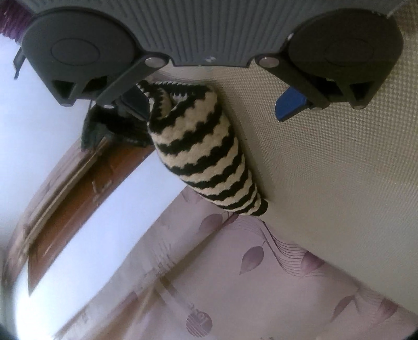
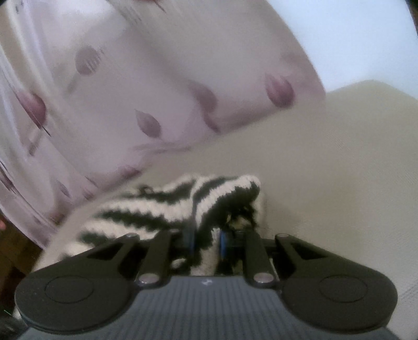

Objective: Fold small clothes
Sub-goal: 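Open the left tool while the right tool holds the folded bundle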

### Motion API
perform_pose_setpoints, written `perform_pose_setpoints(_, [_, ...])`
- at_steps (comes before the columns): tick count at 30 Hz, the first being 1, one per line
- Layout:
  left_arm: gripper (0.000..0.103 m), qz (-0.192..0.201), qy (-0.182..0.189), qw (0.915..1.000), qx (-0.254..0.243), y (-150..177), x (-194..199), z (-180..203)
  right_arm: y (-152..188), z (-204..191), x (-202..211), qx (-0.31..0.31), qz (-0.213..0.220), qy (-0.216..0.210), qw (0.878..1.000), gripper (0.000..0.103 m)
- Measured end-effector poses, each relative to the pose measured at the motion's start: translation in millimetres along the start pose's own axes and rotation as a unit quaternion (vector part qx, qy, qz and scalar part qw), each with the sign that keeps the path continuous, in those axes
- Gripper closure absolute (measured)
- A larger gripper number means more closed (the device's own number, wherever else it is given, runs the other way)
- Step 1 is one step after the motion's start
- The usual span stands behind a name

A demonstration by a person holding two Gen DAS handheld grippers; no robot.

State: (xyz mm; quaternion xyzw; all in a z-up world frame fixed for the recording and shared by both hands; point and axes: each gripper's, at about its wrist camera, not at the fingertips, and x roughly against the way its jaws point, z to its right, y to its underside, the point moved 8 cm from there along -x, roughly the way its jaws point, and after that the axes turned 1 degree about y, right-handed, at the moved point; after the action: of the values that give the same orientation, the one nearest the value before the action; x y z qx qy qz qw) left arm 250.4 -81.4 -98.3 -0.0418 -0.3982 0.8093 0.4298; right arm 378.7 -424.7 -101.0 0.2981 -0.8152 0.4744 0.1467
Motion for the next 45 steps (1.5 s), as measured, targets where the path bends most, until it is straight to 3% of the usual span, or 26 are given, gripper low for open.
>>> perform_pose_setpoints(4, [0.003,-0.010,0.001,0.9999,-0.008,-2.9,-5.2,2.5,-2.6,-1.5,-0.7,0.003,0.017,0.001,1.000,0.086])
perform_pose_setpoints(10, [0.005,0.054,0.002,0.9967,-0.061,-38.8,-22.1,39.7,-32.2,-27.2,2.1,0.066,0.045,0.006,0.997,0.086])
perform_pose_setpoints(12, [0.009,0.057,0.002,0.9957,-0.072,-44.3,-34.4,49.2,-31.1,-22.9,-5.6,0.064,0.033,0.002,0.997,0.087])
perform_pose_setpoints(15, [0.010,0.049,0.012,0.9950,-0.087,-46.0,-58.3,62.5,-7.2,-8.2,-21.6,0.047,0.001,0.000,0.999,0.086])
perform_pose_setpoints(19, [0.021,-0.004,-0.007,0.9909,-0.134,-28.4,-93.0,70.4,-3.4,9.5,-15.4,-0.008,0.021,-0.030,0.999,0.081])
perform_pose_setpoints(23, [0.021,-0.006,-0.011,0.9908,-0.134,-21.6,-96.8,61.4,-15.5,7.8,17.6,-0.027,0.059,-0.048,0.997,0.081])
perform_pose_setpoints(27, [0.019,-0.012,-0.011,0.9925,-0.121,-16.2,-98.4,50.7,-12.5,-13.1,71.6,0.030,0.101,-0.065,0.992,0.081])
perform_pose_setpoints(31, [0.017,-0.009,0.002,0.9938,-0.110,-12.0,-96.6,46.4,15.8,-49.1,87.5,0.116,0.077,-0.077,0.987,0.083])
perform_pose_setpoints(33, [0.017,-0.009,0.006,0.9938,-0.111,-10.1,-94.1,43.6,32.2,-62.1,79.9,0.177,0.063,-0.050,0.981,0.085])
perform_pose_setpoints(34, [0.017,-0.010,0.004,0.9934,-0.114,-9.4,-93.9,42.1,40.8,-60.6,72.6,0.198,0.047,-0.031,0.979,0.092])
perform_pose_setpoints(36, [0.017,-0.011,0.011,0.9924,-0.122,-7.4,-92.0,41.9,60.5,-40.7,54.0,0.224,0.008,0.027,0.974,0.093])
perform_pose_setpoints(37, [0.017,-0.011,0.019,0.9926,-0.120,-5.3,-90.9,40.9,63.7,-28.0,53.2,0.213,0.020,0.030,0.976,0.093])
perform_pose_setpoints(39, [0.017,-0.008,0.017,0.9916,-0.128,-2.8,-89.9,42.2,59.3,-4.3,57.9,0.123,0.022,0.003,0.992,0.093])
perform_pose_setpoints(40, [0.017,-0.008,0.015,0.9907,-0.135,-1.2,-88.6,43.5,58.1,-1.9,58.8,0.106,0.020,-0.006,0.994,0.093])
perform_pose_setpoints(43, [0.013,-0.007,0.012,0.9893,-0.145,1.2,-88.5,45.3,56.6,-8.0,65.2,0.090,0.020,-0.036,0.995,0.093])
perform_pose_setpoints(45, [0.013,-0.007,0.015,0.9895,-0.144,1.2,-88.0,45.2,48.3,-15.1,73.4,0.096,0.032,-0.032,0.994,0.090])
